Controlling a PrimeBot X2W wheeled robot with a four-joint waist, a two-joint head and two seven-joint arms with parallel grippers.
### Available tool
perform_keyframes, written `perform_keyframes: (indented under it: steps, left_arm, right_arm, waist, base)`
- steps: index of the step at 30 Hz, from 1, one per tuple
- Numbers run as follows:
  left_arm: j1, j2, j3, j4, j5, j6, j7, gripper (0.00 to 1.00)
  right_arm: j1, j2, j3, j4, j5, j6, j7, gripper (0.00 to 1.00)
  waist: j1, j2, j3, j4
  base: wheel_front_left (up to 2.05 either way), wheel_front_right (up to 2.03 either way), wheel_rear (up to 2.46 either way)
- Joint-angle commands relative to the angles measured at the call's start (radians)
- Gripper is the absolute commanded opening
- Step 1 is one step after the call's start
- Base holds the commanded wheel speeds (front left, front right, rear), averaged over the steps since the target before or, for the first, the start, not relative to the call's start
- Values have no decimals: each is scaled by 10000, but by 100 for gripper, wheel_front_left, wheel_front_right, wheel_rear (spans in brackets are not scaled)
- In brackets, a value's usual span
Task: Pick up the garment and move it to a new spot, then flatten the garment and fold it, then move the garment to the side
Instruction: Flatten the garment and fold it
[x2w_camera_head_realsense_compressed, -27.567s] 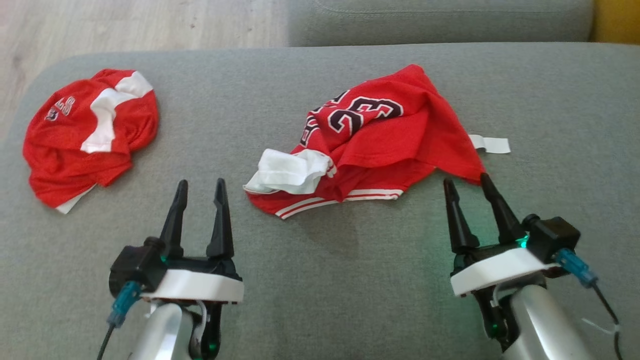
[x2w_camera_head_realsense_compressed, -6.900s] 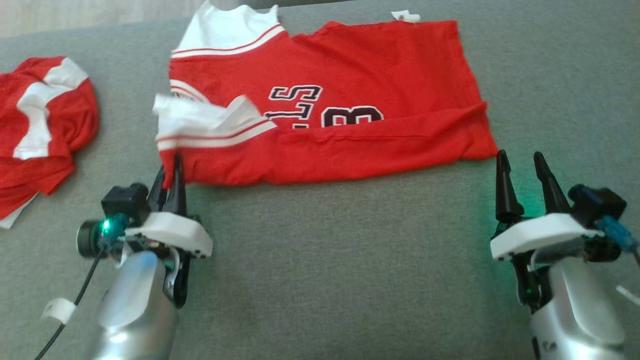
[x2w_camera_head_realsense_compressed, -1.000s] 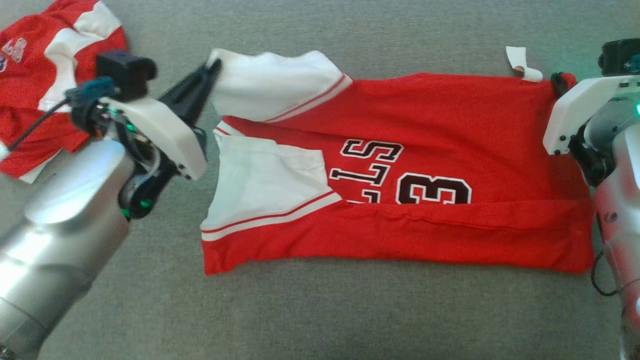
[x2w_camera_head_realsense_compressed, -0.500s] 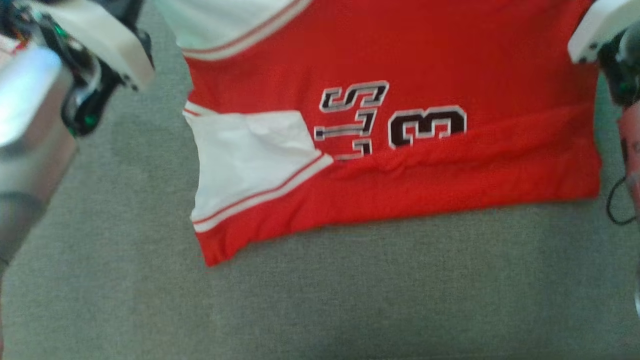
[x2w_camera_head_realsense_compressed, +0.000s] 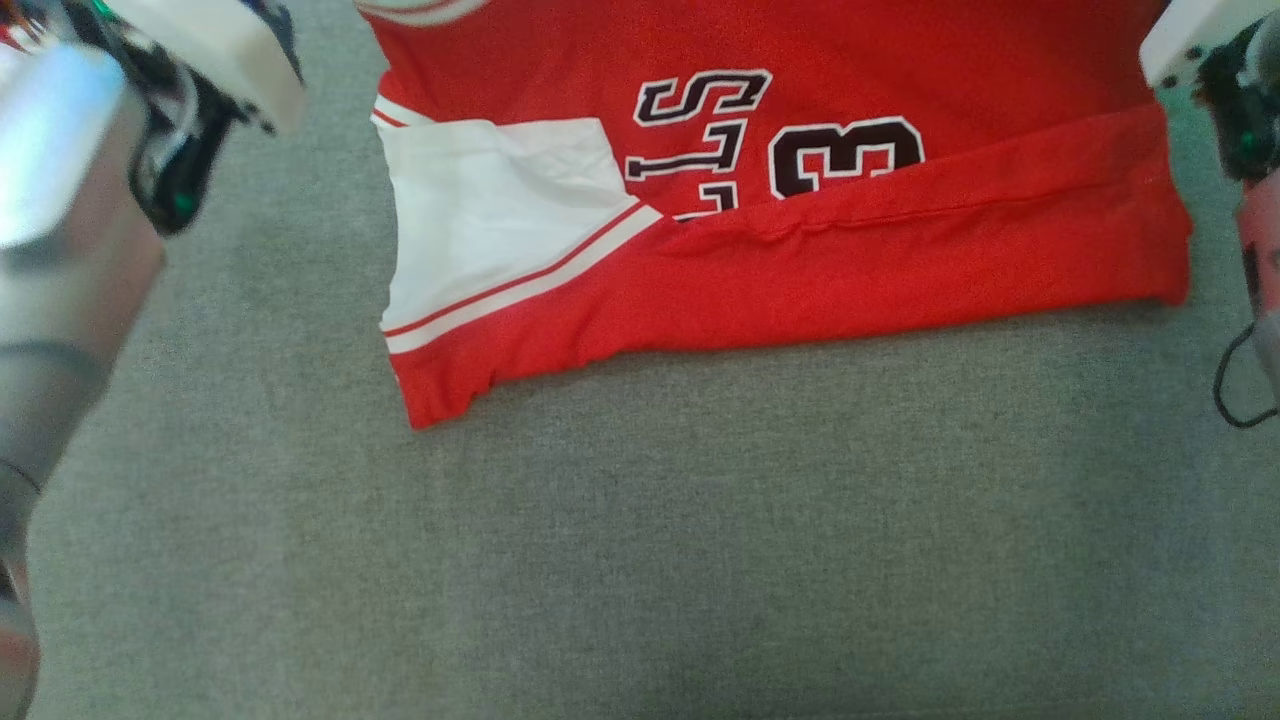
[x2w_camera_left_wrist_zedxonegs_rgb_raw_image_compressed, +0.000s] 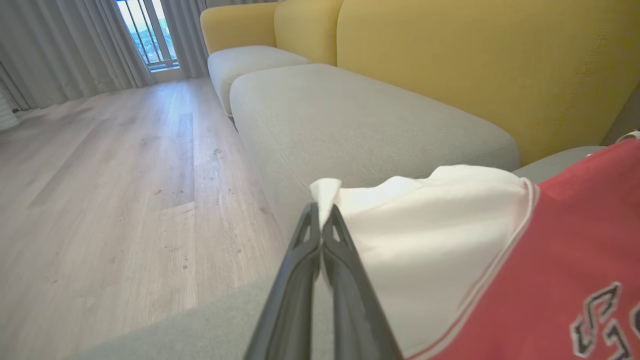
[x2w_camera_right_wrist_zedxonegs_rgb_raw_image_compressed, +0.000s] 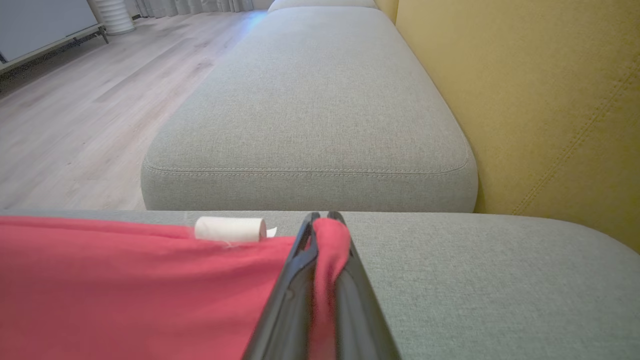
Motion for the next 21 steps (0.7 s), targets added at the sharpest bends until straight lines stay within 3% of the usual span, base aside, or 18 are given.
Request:
perform_keyframes:
  steps: [1, 6, 14, 21]
  left_arm:
    - [-39, 497, 131, -325, -217, 22, -19, 0]
    - [858, 1061, -592, -1595, -1046, 20, 437, 0]
    - [1907, 2472, -1651, -3621, -1831, 19, 1472, 0]
    - [2658, 3087, -2029, -4439, -1949, 18, 1886, 0]
  right_arm:
    - [124, -78, 194, -215, 199, -7, -86, 0]
    - [801, -398, 619, -189, 1055, -7, 103, 0]
    - [2280, -1203, 1478, -818, 2621, -7, 1080, 0]
    - [3150, -1762, 2112, -1368, 3523, -7, 2268, 0]
  waist:
    - [-1, 0, -235, 83]
    - [-1, 0, -782, 198]
    - [-1, 0, -1517, 350]
    - [-1, 0, -1773, 300]
  base:
    - [0, 0, 0]
    - [0, 0, 0]
    - [0, 0, 0]
    - [0, 0, 0]
